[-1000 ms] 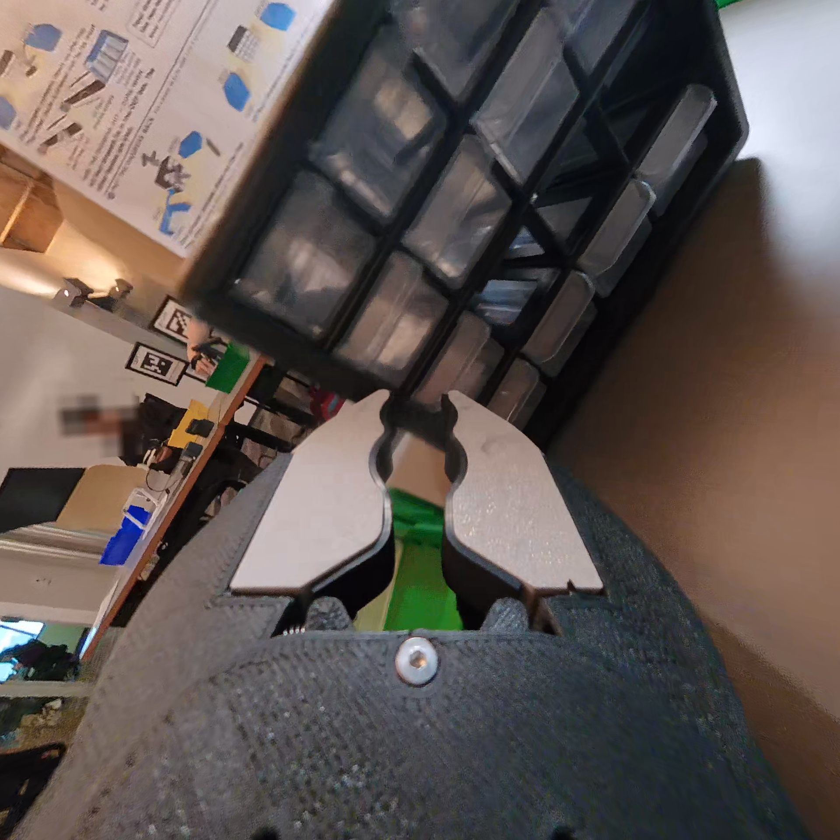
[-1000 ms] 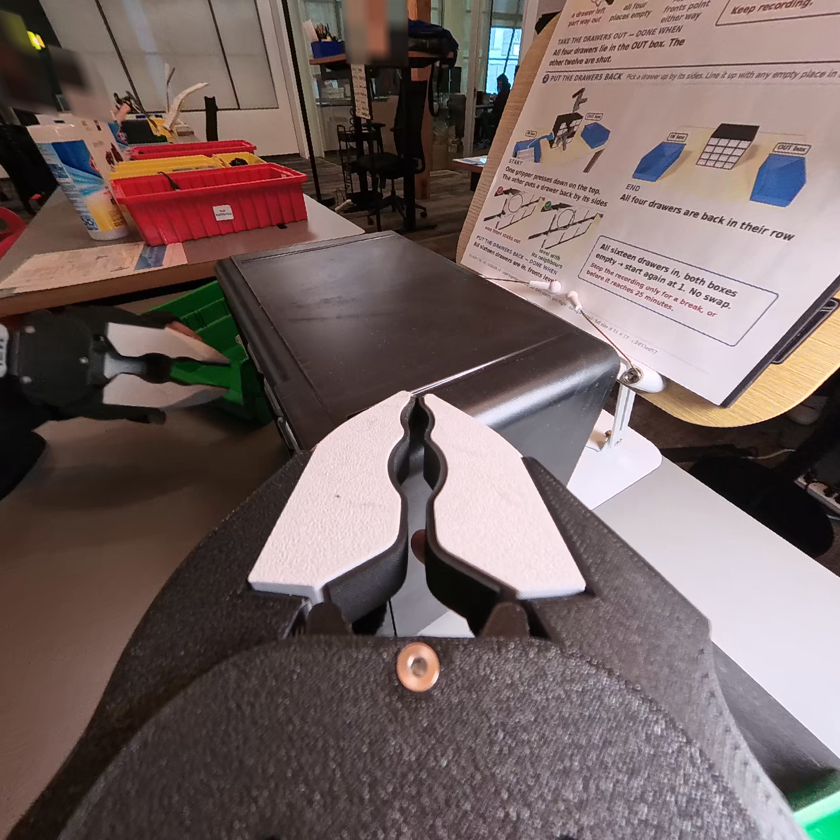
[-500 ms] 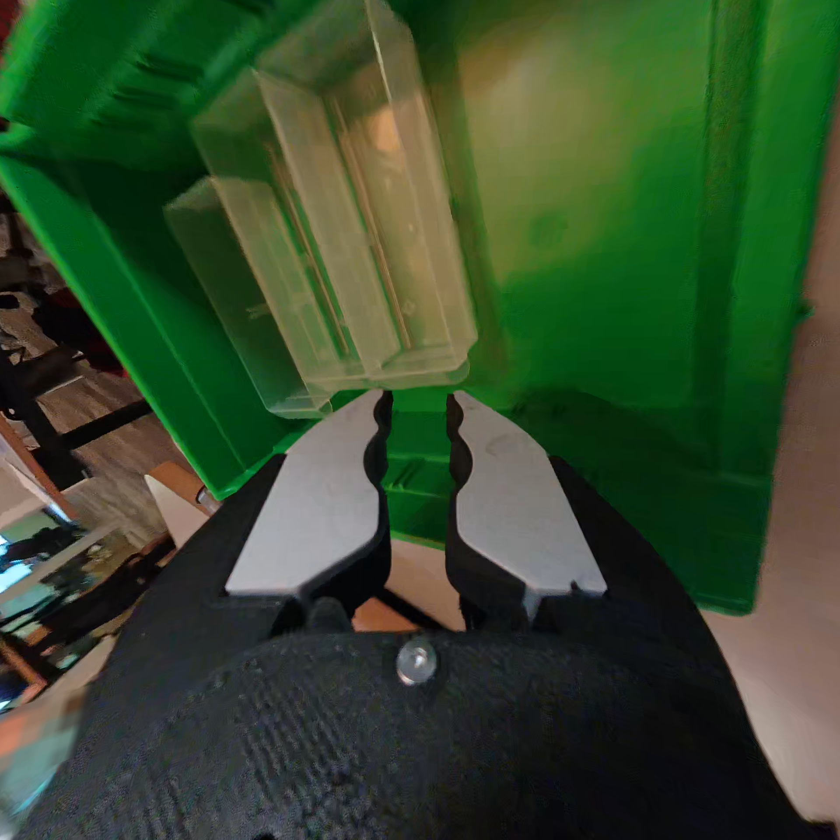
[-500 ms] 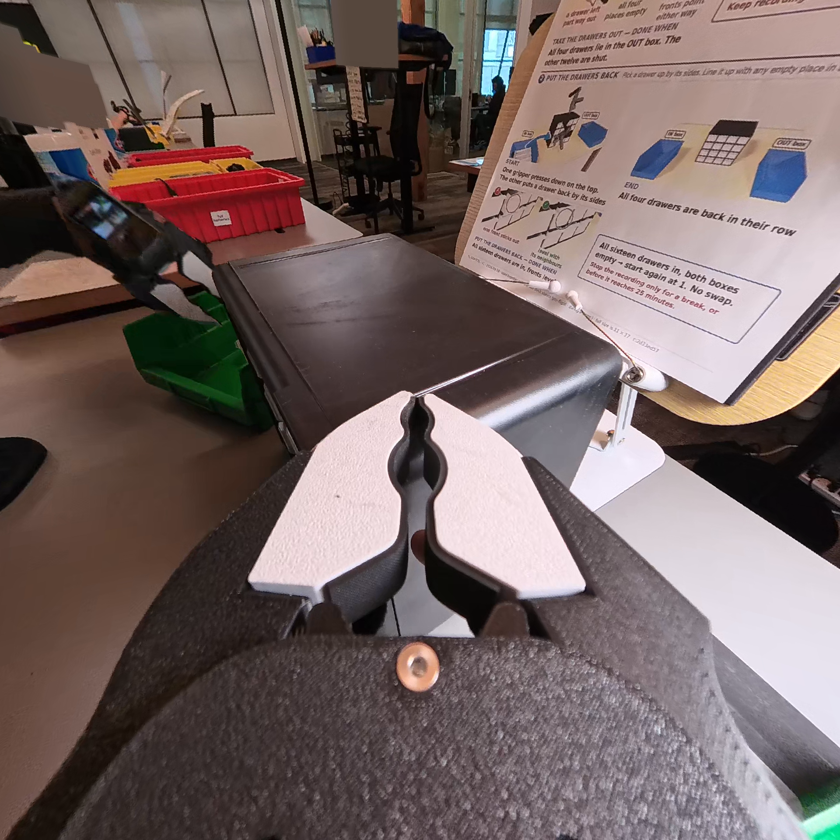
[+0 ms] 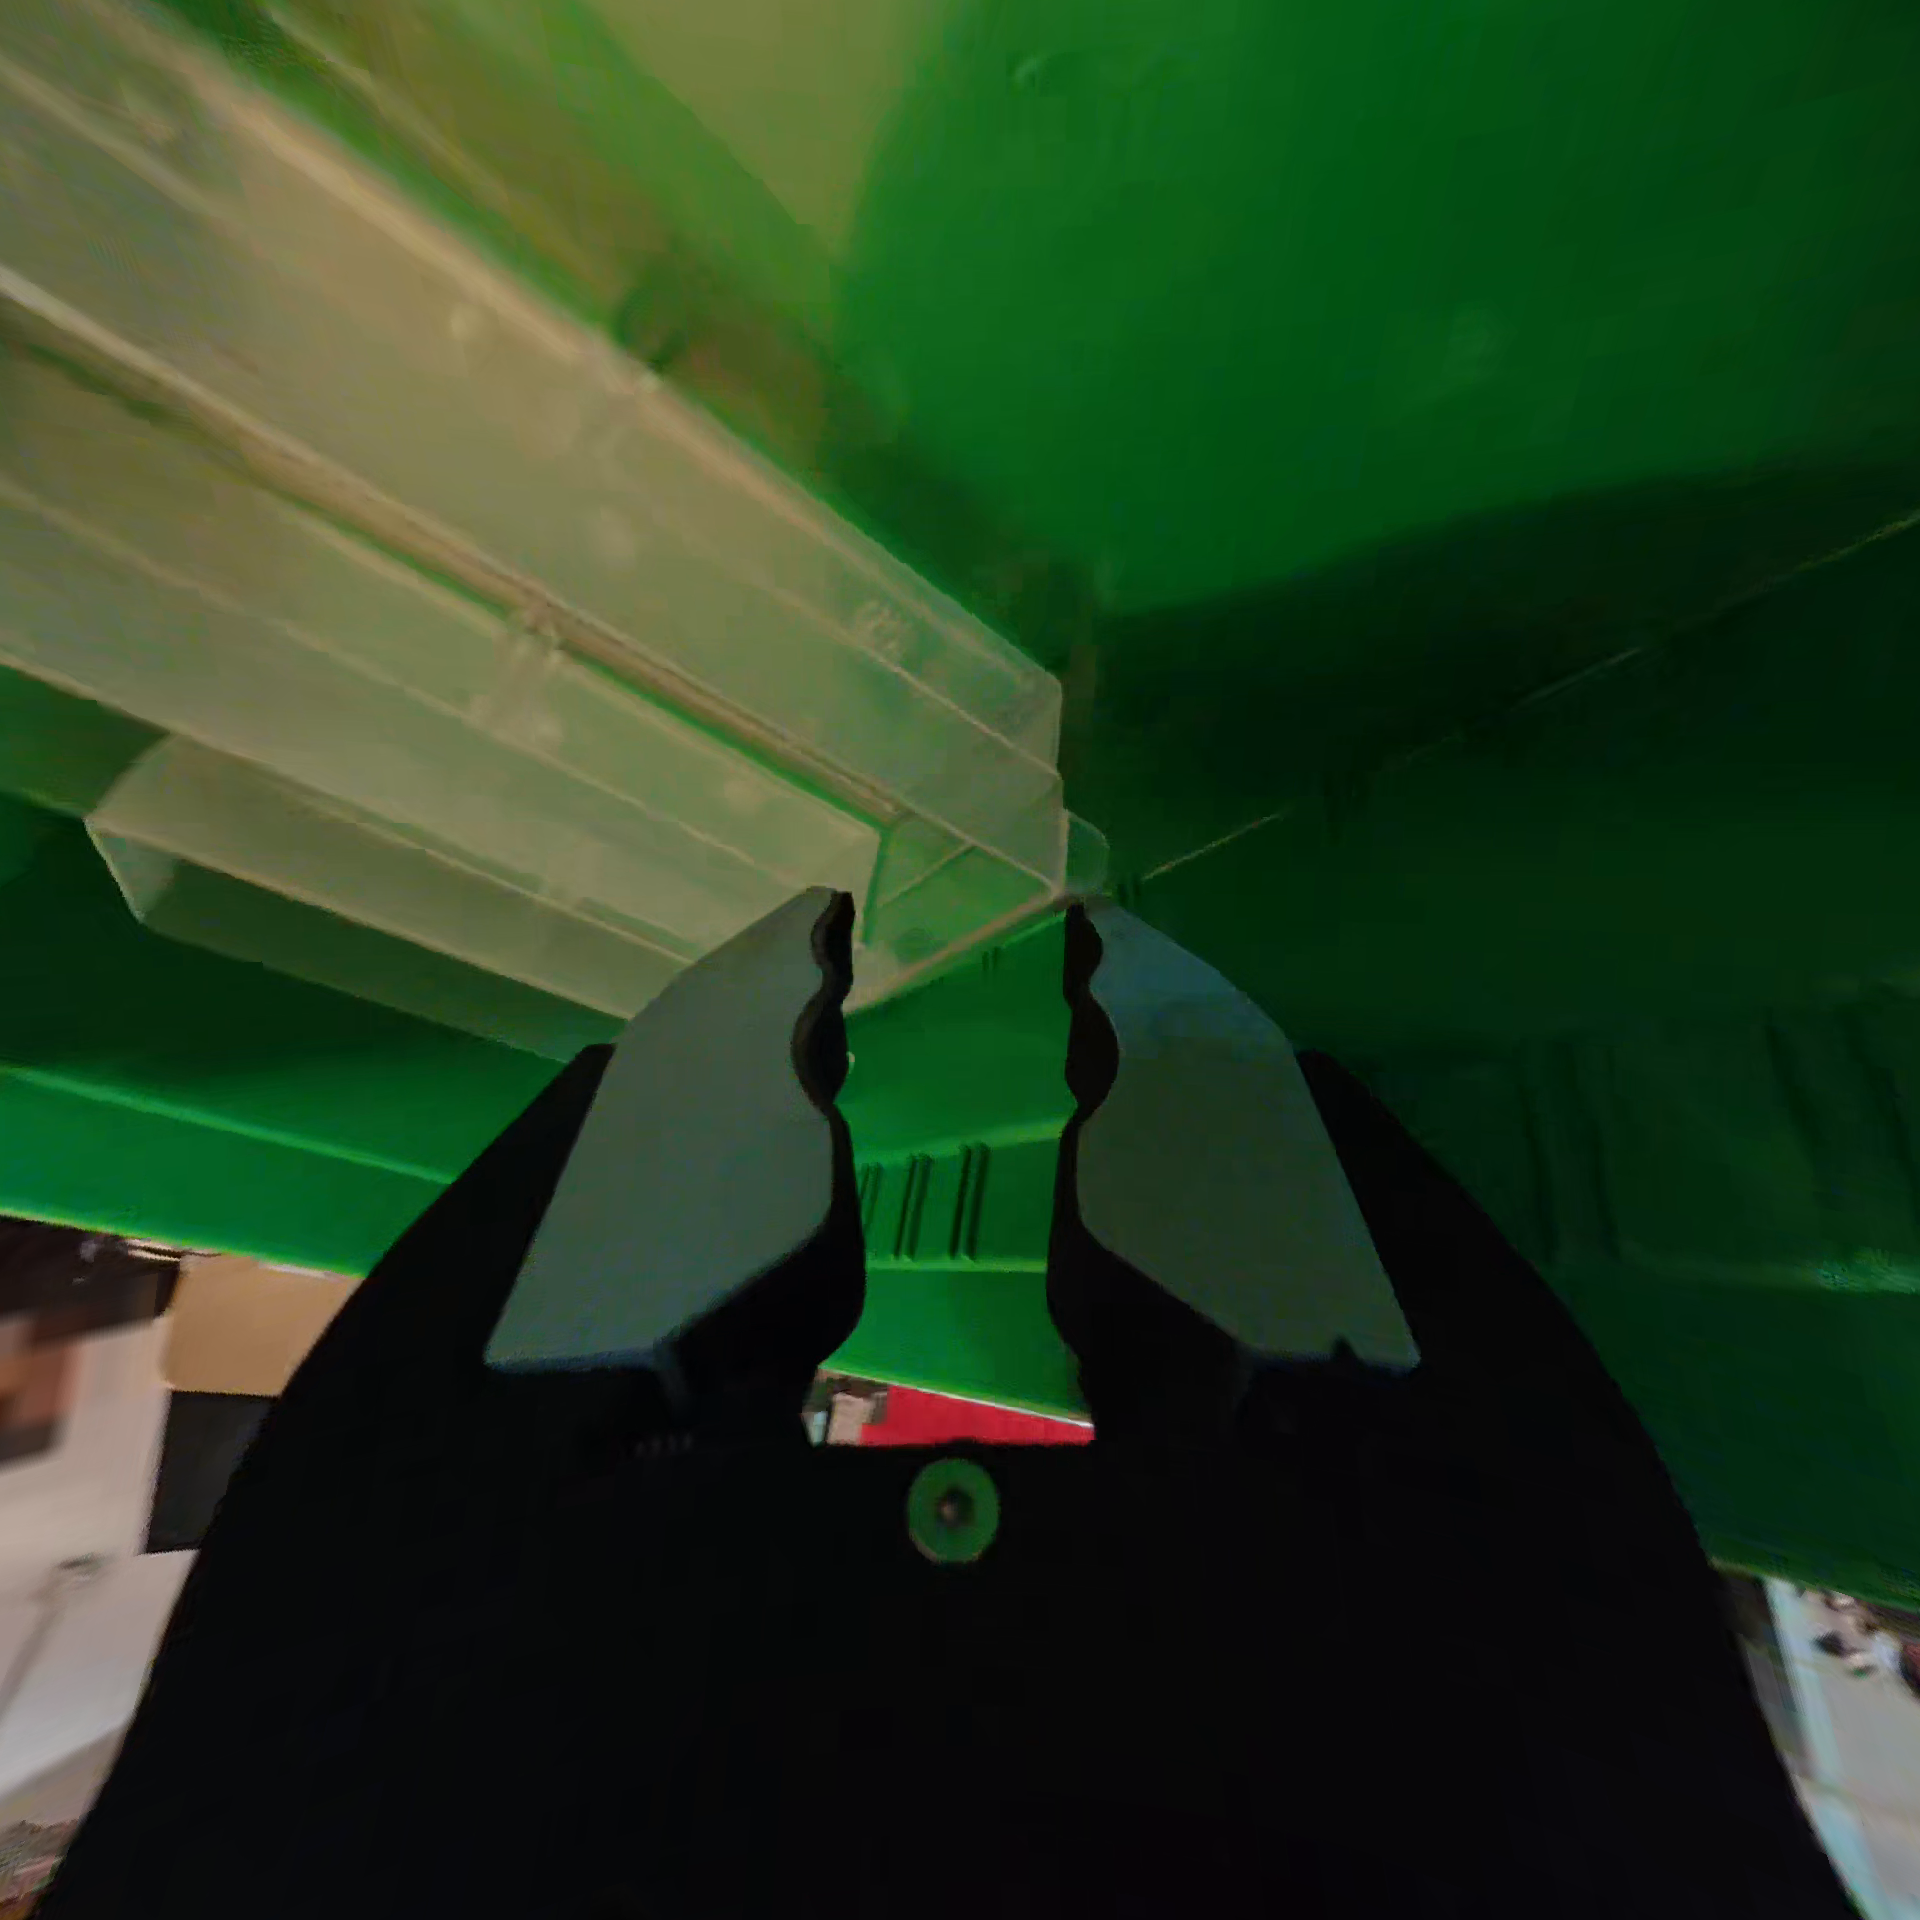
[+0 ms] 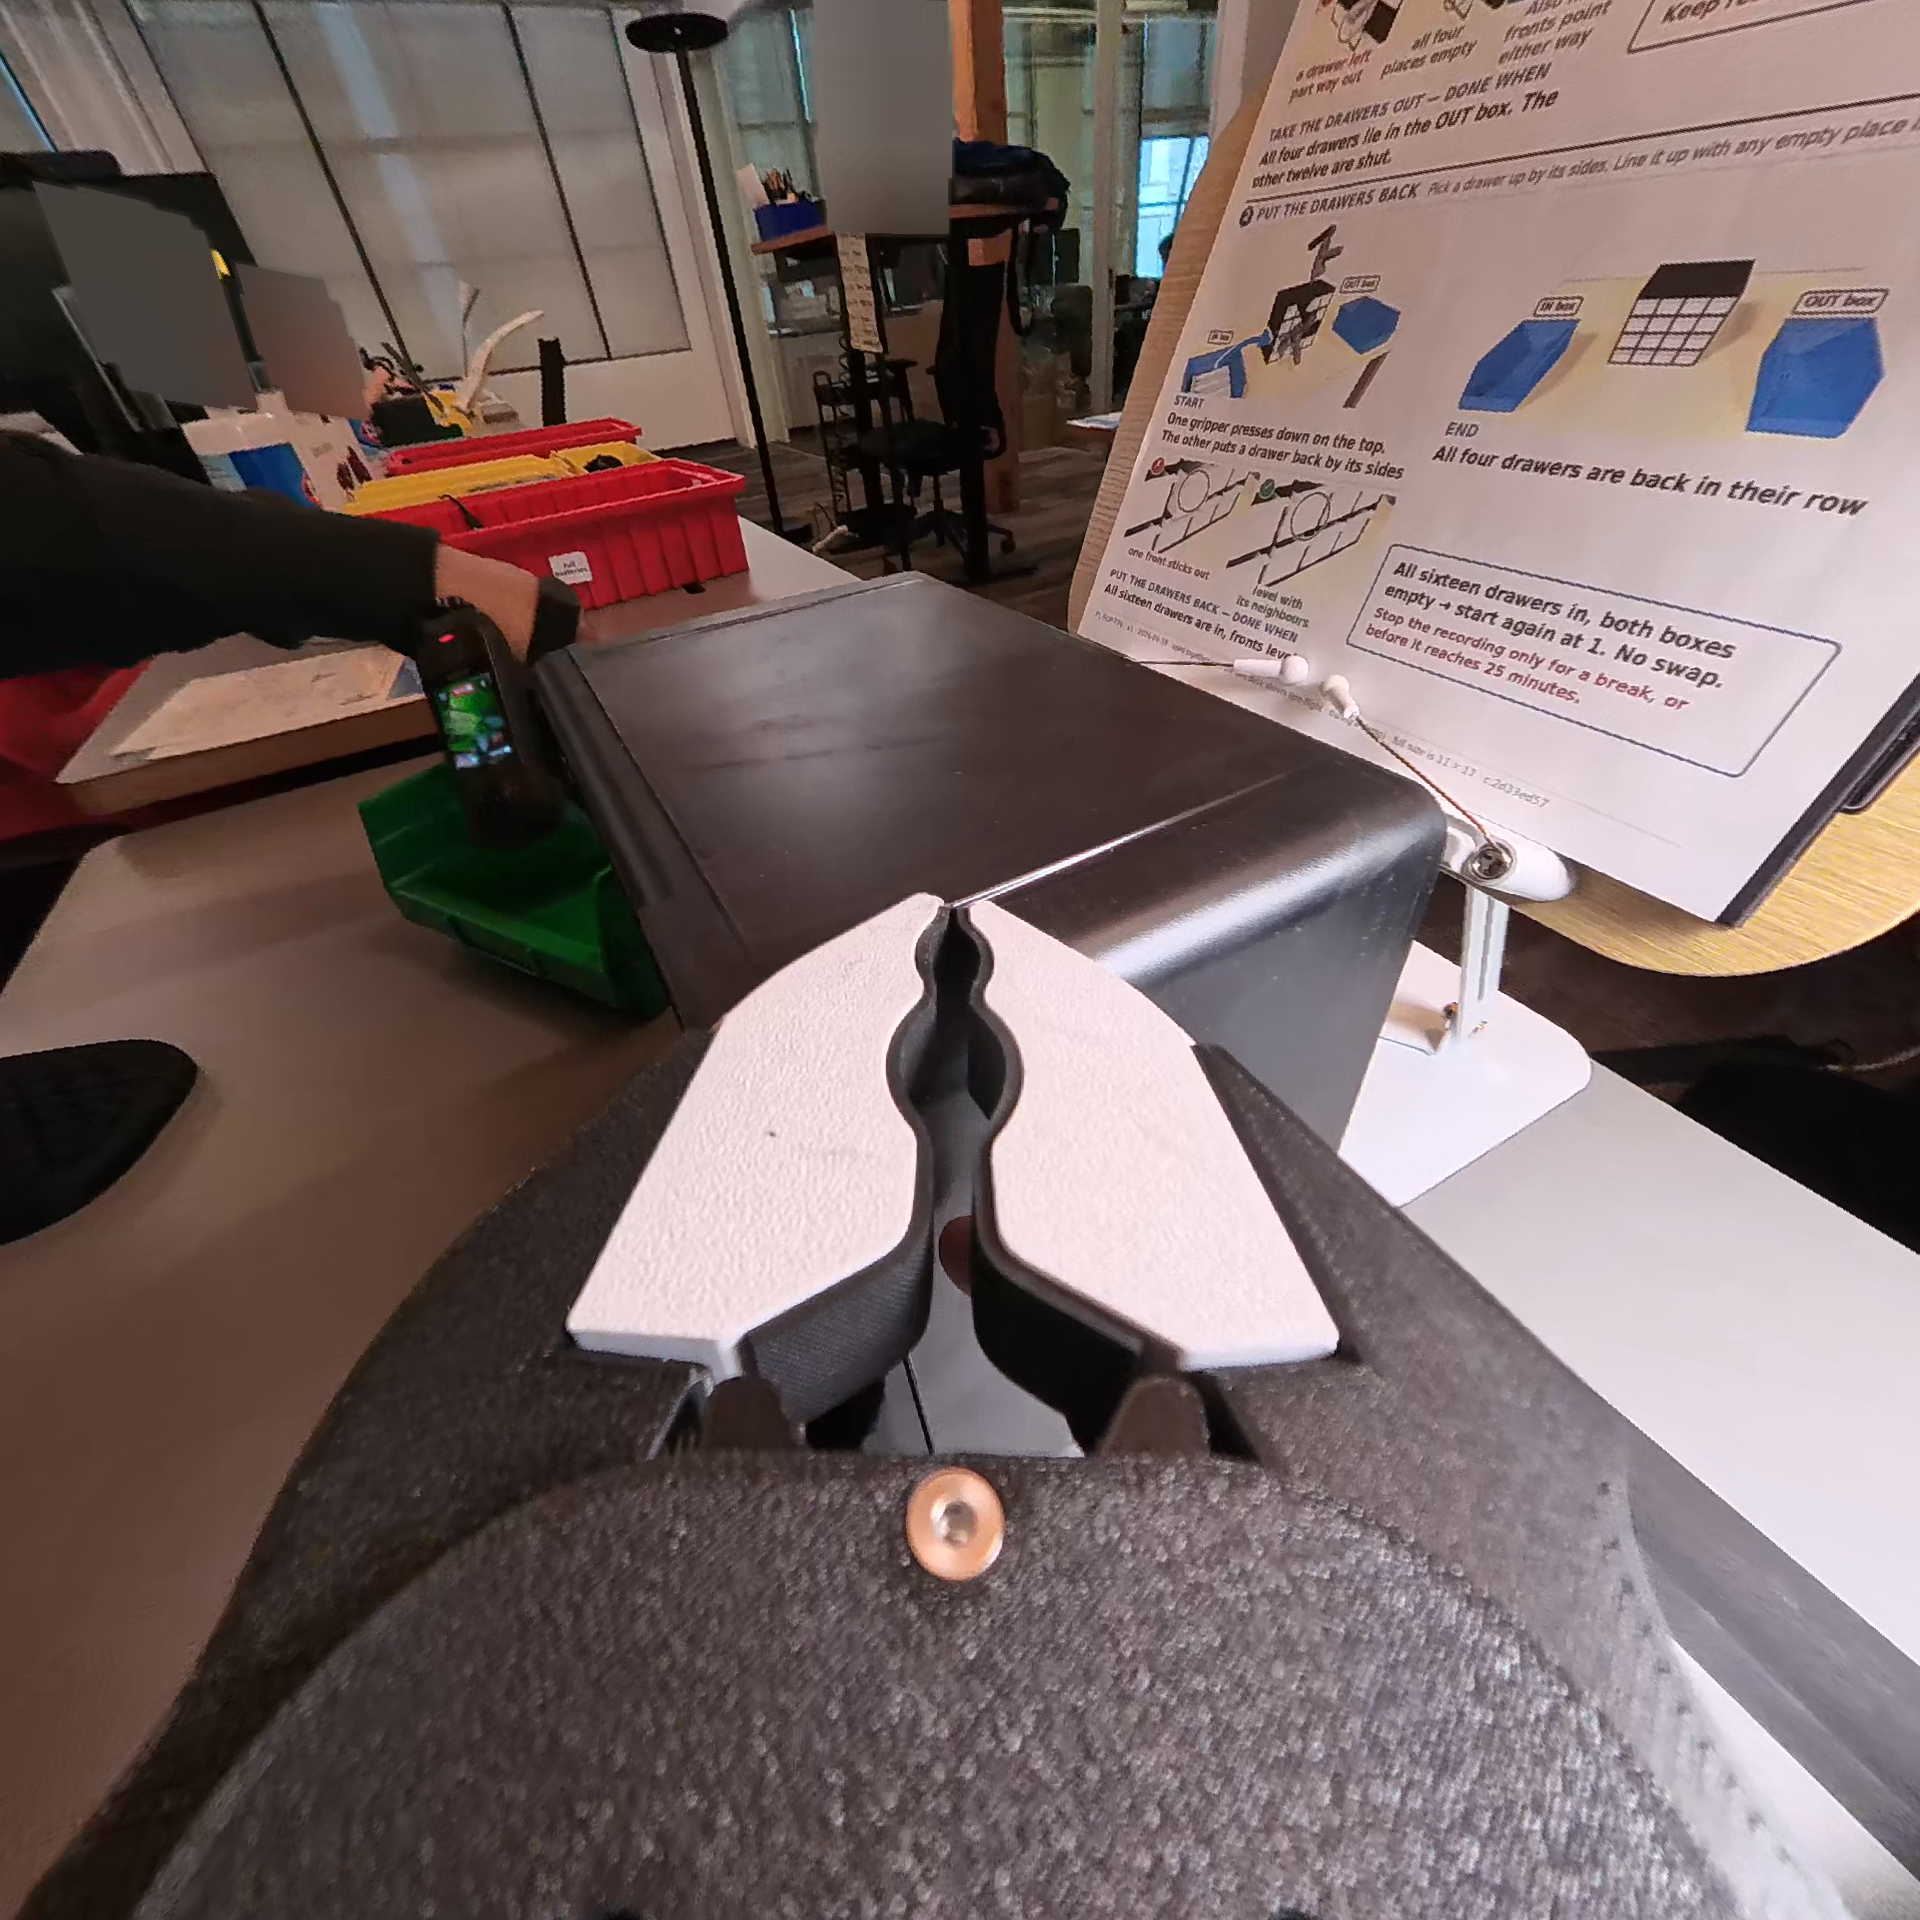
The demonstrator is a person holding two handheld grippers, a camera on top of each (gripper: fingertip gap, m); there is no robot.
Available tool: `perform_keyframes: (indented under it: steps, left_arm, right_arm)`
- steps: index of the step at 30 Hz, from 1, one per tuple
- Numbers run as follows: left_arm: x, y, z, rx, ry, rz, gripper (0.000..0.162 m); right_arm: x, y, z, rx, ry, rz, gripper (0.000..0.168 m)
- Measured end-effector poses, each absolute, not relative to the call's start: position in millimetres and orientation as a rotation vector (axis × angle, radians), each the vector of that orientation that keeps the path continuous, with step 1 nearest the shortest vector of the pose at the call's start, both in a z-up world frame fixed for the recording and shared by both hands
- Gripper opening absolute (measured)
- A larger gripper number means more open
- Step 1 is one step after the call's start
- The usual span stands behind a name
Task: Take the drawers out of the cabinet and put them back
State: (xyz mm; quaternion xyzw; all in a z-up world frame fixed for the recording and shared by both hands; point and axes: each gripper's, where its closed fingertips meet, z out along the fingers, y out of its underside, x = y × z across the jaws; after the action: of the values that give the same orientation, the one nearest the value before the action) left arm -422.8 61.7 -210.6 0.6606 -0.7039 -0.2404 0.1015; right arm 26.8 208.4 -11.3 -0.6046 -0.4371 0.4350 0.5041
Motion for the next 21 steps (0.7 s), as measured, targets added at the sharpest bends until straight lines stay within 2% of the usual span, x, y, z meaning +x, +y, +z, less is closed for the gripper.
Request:
perform_keyframes:
  steps: [11,21]
  left_arm:
    - [-404,44,-207,2.066,-2.130,-0.599,0.026]
    - [-340,4,-138,2.411,-2.078,-0.488,0.021]
  right_arm:
    - [26,209,-10,-1.432,-1.029,1.138,0.000]
    - [26,210,-11,-1.436,-1.035,1.107,0.000]
